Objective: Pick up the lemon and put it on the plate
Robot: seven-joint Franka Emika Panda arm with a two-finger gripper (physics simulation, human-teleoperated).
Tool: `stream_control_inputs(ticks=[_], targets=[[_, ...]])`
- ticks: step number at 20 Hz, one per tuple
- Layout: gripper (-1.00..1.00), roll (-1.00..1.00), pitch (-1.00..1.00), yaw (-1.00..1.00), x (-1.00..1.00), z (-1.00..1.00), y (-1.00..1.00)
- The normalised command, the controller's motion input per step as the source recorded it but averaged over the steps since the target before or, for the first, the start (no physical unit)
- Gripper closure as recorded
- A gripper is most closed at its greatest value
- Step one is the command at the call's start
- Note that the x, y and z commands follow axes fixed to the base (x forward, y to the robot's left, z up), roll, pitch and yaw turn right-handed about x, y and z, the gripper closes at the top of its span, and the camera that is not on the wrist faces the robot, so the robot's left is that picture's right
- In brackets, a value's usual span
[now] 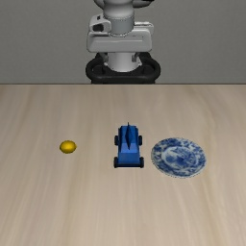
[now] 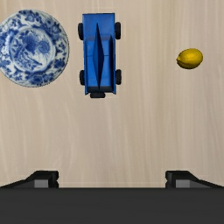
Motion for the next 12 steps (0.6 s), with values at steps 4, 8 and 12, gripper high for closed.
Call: stream_control_inputs(ticks=[4,8,12], targets=[[-1.00,0.00,0.00,0.00,0.00,0.00,-1.00],[-1.00,0.00,0.00,0.00,0.00,0.00,-1.00],[-1.00,0.00,0.00,0.00,0.00,0.00,-1.00]])
